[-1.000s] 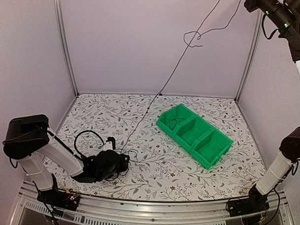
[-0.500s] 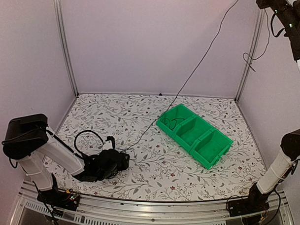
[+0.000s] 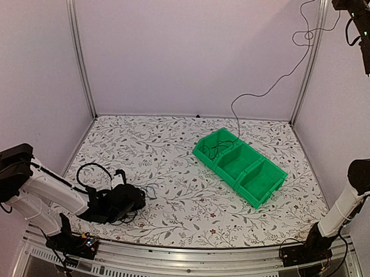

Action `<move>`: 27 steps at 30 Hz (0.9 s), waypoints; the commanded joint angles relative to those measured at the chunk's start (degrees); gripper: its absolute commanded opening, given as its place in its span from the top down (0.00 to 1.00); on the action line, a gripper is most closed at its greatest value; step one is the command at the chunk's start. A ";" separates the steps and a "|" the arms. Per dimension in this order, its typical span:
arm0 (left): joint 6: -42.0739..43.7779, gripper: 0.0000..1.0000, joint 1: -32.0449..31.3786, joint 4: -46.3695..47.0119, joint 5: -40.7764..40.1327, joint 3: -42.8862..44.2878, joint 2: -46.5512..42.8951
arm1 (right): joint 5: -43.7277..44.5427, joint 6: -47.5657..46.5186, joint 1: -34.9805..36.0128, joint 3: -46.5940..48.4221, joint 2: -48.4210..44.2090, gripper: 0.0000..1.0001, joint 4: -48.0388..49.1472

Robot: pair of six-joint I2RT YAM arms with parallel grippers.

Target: Untangle the cables

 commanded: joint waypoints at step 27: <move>15.11 0.43 -3.05 -6.70 1.24 11.02 3.34 | -18.15 -1.24 9.13 -17.09 4.74 1.00 -2.35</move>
